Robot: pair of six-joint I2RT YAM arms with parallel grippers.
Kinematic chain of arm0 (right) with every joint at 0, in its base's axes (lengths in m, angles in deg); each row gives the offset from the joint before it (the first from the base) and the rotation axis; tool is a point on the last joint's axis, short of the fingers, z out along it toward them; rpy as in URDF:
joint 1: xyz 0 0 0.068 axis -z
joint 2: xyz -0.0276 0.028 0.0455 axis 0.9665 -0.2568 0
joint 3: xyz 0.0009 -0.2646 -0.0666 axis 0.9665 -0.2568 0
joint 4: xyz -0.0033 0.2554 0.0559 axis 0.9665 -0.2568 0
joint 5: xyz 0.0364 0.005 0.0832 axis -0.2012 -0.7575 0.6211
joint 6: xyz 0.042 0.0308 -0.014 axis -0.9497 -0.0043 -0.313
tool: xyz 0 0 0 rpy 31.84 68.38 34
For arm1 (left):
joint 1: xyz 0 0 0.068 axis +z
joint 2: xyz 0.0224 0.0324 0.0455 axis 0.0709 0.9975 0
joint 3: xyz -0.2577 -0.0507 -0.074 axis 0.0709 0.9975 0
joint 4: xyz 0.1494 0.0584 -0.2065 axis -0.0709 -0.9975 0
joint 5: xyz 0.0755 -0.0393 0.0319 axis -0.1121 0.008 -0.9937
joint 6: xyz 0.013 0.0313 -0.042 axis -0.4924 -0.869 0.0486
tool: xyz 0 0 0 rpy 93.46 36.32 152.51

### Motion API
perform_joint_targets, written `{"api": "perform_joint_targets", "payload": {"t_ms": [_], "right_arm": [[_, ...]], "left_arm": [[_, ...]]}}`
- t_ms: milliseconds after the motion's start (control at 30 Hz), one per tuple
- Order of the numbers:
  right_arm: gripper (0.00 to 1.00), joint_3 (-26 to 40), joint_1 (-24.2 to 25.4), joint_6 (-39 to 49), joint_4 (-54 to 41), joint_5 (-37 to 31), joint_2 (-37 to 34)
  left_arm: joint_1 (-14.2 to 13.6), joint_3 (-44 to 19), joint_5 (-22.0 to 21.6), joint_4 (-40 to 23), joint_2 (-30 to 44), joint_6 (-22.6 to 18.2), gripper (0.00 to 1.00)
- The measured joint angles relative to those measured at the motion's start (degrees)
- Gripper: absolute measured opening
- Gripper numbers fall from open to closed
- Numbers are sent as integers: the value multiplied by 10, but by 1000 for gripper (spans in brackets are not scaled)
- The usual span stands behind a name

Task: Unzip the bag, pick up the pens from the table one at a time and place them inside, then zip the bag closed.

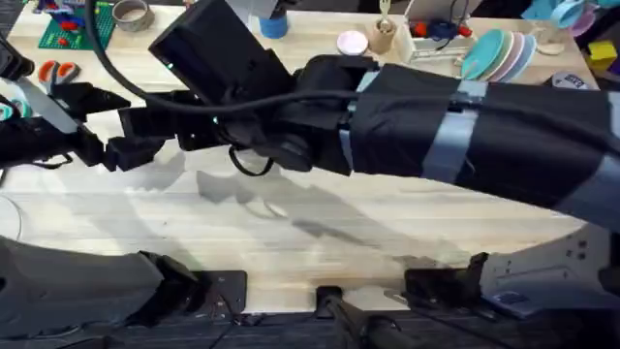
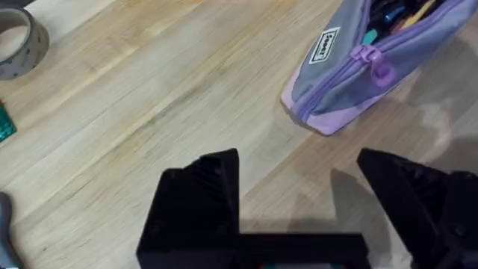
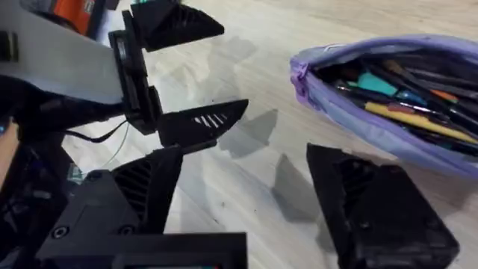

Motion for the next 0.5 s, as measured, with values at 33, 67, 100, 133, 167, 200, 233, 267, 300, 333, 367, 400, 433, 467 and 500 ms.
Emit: {"api": "perform_joint_targets", "payload": {"t_ms": [33, 67, 100, 133, 167, 200, 233, 267, 300, 333, 367, 400, 433, 467, 500], "right_arm": [[997, 0, 0, 0, 1, 0, 0], [997, 0, 0, 0, 2, 0, 0], [998, 0, 0, 0, 2, 0, 0], [997, 0, 0, 0, 2, 0, 0], [997, 0, 0, 0, 2, 0, 0], [997, 0, 0, 0, 2, 0, 0], [997, 0, 0, 0, 2, 0, 0], [997, 0, 0, 0, 2, 0, 0], [997, 0, 0, 0, 2, 0, 0], [997, 0, 0, 0, 3, 0, 0], [997, 0, 0, 0, 3, 0, 0], [997, 0, 0, 0, 5, 0, 0], [997, 0, 0, 0, 10, 0, -1], [997, 0, 0, 0, 15, 0, -3], [996, 0, 0, 0, 21, 0, -6]], "left_arm": [[0, 0, 0, 0, 0, 0, 993], [0, 0, 0, 0, 0, 0, 993], [0, 0, 0, 0, 0, 0, 993], [0, 0, 0, 0, 0, 0, 993], [0, 0, 0, 0, 0, 0, 993], [0, 0, 0, 0, 0, 0, 993], [0, 0, 0, 0, 0, 0, 993], [0, 0, 0, 0, 0, 0, 993], [0, 0, 0, 0, 0, 0, 993], [0, 0, 0, 0, 0, 0, 993], [0, 0, 0, 0, 0, 0, 993], [0, 0, 0, 0, 0, 0, 993], [0, 0, 0, 0, 0, 0, 993], [0, 0, 0, 0, 0, 0, 993], [0, 0, 0, 0, 0, 0, 993]]}}
